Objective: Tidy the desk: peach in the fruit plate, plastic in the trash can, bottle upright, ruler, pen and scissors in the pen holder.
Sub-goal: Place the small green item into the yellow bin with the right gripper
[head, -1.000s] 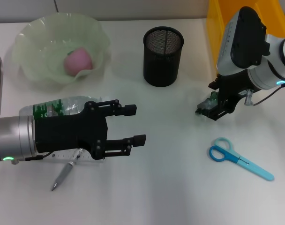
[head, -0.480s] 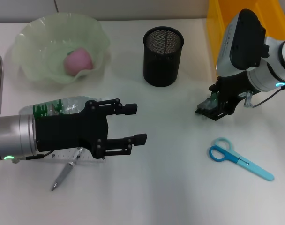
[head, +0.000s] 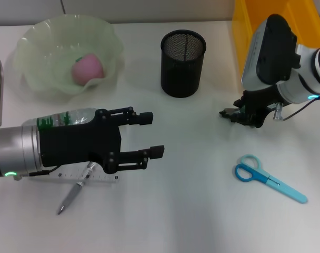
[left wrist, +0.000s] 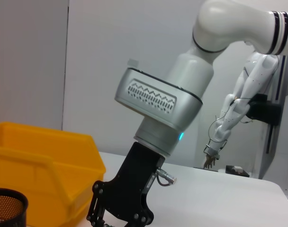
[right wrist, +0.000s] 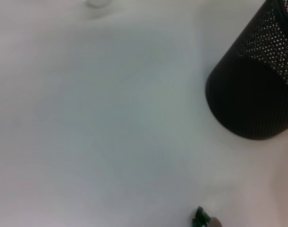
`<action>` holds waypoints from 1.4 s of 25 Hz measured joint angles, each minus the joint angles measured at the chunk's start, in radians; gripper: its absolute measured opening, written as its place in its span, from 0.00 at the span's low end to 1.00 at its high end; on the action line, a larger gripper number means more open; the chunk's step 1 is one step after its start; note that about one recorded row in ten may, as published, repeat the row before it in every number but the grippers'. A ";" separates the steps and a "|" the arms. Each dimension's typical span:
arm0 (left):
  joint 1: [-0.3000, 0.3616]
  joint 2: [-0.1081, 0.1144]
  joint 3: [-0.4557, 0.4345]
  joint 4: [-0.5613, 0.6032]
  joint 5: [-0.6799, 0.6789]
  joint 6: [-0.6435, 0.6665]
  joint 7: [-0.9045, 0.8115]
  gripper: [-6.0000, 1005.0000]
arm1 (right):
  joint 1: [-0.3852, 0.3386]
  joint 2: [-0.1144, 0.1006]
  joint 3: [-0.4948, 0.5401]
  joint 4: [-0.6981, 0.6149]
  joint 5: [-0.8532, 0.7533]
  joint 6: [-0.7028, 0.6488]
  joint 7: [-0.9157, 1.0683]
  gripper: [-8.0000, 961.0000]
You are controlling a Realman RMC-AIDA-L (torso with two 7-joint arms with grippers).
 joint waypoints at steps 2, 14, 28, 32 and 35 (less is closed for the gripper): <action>0.000 0.000 -0.003 0.000 0.000 -0.002 0.006 0.72 | -0.012 0.000 -0.023 -0.002 0.000 0.027 -0.001 0.35; -0.014 0.000 -0.017 -0.009 0.000 -0.010 0.016 0.72 | -0.075 -0.002 -0.027 -0.139 0.067 0.020 0.001 0.21; -0.021 0.000 -0.041 -0.019 -0.005 -0.023 0.021 0.72 | -0.232 0.000 0.050 -0.321 0.397 0.045 0.004 0.09; -0.021 0.001 -0.042 -0.034 -0.028 -0.023 0.048 0.72 | -0.320 -0.001 0.086 -0.366 0.549 0.072 -0.043 0.06; -0.021 0.001 -0.042 -0.037 -0.038 -0.021 0.059 0.72 | -0.370 0.000 0.152 -0.367 0.674 0.073 -0.091 0.06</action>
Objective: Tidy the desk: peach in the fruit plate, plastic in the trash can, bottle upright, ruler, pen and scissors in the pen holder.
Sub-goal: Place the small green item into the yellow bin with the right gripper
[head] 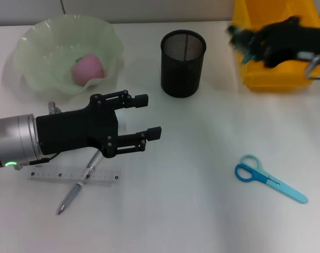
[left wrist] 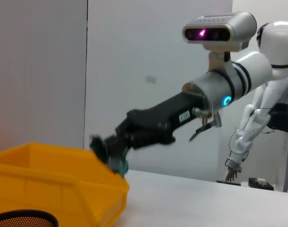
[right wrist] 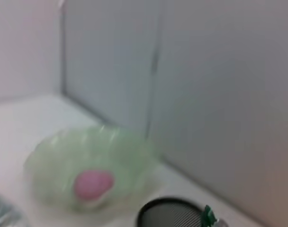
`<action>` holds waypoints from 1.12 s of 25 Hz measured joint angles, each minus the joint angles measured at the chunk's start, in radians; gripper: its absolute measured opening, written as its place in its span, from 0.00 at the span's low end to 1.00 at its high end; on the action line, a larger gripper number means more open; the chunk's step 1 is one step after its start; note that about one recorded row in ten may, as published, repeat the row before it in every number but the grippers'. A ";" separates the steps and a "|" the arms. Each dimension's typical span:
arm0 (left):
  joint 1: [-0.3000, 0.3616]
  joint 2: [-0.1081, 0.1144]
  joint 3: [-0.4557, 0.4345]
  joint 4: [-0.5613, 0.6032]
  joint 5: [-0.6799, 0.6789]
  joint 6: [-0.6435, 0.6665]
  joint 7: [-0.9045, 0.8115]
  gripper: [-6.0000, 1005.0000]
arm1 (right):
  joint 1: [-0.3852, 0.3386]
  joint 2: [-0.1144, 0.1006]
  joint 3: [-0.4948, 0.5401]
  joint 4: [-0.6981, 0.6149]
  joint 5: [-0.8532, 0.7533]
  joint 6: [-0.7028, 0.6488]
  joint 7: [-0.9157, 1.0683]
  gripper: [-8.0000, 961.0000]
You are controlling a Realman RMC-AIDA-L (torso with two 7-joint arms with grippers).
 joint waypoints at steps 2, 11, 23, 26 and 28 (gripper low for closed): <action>0.000 -0.001 0.000 -0.001 0.000 0.001 0.000 0.73 | -0.025 0.000 0.058 0.026 0.089 0.009 -0.034 0.05; -0.005 -0.001 0.001 -0.011 -0.001 0.001 0.000 0.73 | 0.015 -0.001 0.126 0.272 0.297 0.280 -0.254 0.05; -0.003 -0.001 0.002 -0.020 -0.001 0.003 0.000 0.73 | 0.114 -0.001 0.117 0.423 0.338 0.416 -0.354 0.06; -0.003 -0.001 0.001 -0.020 -0.001 0.004 0.000 0.73 | 0.111 0.000 0.111 0.424 0.338 0.415 -0.370 0.11; -0.003 -0.001 0.001 -0.020 -0.001 0.005 0.000 0.73 | 0.106 0.001 0.107 0.423 0.339 0.415 -0.377 0.16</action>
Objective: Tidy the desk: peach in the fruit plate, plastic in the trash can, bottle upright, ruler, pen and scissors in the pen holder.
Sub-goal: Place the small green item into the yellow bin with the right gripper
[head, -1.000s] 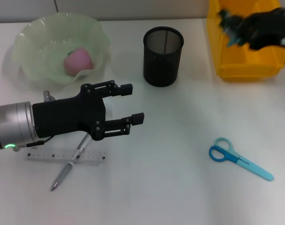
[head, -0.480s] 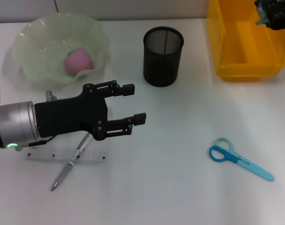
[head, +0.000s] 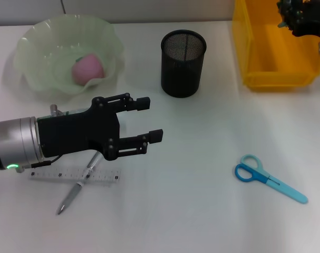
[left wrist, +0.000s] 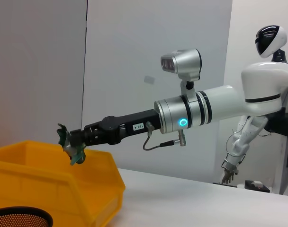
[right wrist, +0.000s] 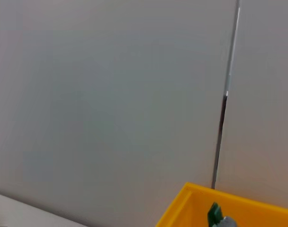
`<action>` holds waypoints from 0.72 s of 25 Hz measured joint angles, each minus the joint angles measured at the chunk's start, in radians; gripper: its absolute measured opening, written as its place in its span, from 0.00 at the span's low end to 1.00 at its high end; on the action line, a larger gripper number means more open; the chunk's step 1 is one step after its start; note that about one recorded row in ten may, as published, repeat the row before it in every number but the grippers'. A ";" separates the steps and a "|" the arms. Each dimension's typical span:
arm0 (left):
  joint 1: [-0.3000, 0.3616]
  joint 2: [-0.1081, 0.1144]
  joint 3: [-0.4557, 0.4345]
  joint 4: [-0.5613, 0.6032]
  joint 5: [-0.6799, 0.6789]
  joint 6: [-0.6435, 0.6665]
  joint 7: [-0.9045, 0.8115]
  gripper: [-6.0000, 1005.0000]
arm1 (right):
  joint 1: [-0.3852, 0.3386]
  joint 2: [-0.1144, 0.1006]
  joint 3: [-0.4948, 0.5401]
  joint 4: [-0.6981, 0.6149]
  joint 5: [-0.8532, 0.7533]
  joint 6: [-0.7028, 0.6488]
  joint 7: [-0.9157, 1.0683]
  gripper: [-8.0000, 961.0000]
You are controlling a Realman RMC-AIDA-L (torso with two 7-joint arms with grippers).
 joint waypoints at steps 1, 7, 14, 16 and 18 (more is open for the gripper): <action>0.000 0.000 0.000 0.000 0.000 0.000 0.000 0.73 | 0.000 0.000 0.000 0.000 0.000 0.000 0.000 0.21; -0.002 0.000 -0.001 -0.001 0.000 0.002 0.000 0.73 | -0.015 0.000 0.000 -0.007 0.015 -0.002 0.000 0.34; -0.001 0.000 0.000 -0.001 0.000 0.005 0.000 0.73 | -0.034 0.000 0.001 -0.026 0.065 -0.024 -0.009 0.35; 0.000 0.000 0.000 0.000 0.000 0.006 0.000 0.73 | -0.034 -0.001 0.004 -0.023 0.079 -0.025 -0.011 0.36; 0.000 0.000 0.000 0.000 0.000 0.009 0.000 0.73 | -0.034 -0.001 0.008 -0.022 0.081 -0.025 -0.011 0.36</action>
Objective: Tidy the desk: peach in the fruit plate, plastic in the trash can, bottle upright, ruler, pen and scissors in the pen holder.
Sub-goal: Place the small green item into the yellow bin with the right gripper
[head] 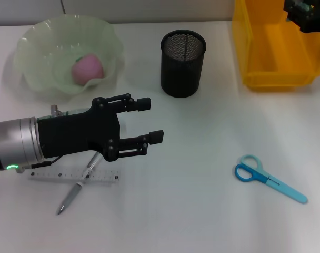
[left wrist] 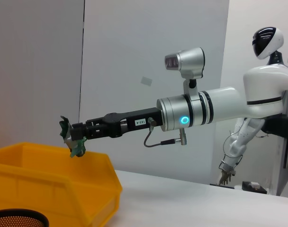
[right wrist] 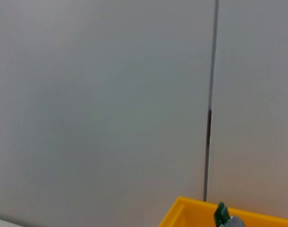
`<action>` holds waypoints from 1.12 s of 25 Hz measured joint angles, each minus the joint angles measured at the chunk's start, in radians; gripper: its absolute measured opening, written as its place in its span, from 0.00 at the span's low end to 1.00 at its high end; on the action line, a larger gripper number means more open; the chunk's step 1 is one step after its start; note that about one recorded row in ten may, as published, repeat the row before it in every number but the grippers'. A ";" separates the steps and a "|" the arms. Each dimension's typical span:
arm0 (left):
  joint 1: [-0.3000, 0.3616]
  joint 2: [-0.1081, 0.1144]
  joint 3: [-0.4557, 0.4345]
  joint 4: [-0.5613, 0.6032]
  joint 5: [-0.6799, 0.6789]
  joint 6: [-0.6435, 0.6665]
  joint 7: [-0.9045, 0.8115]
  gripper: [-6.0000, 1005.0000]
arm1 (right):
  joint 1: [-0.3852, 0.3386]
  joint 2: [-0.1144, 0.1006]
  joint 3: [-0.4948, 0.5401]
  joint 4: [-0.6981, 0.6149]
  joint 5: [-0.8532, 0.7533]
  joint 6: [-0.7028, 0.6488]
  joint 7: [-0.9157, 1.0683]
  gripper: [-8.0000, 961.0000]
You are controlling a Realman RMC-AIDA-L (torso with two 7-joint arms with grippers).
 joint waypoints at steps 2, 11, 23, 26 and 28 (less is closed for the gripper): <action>0.000 0.000 0.000 0.000 0.000 0.003 0.000 0.73 | -0.002 0.000 0.002 0.000 0.000 0.000 0.000 0.37; 0.000 0.000 0.000 0.001 0.000 0.009 0.000 0.72 | -0.027 -0.010 0.030 -0.002 0.105 -0.124 -0.033 0.71; 0.004 0.001 -0.001 0.001 0.000 0.018 0.000 0.72 | -0.060 0.001 0.144 0.073 0.316 -0.308 -0.214 0.71; 0.006 0.000 -0.003 -0.001 -0.001 0.018 0.000 0.72 | -0.061 -0.006 0.154 0.144 0.437 -0.354 -0.312 0.71; 0.004 0.000 -0.003 -0.001 -0.001 0.018 -0.001 0.72 | -0.063 -0.017 0.155 0.167 0.461 -0.392 -0.315 0.70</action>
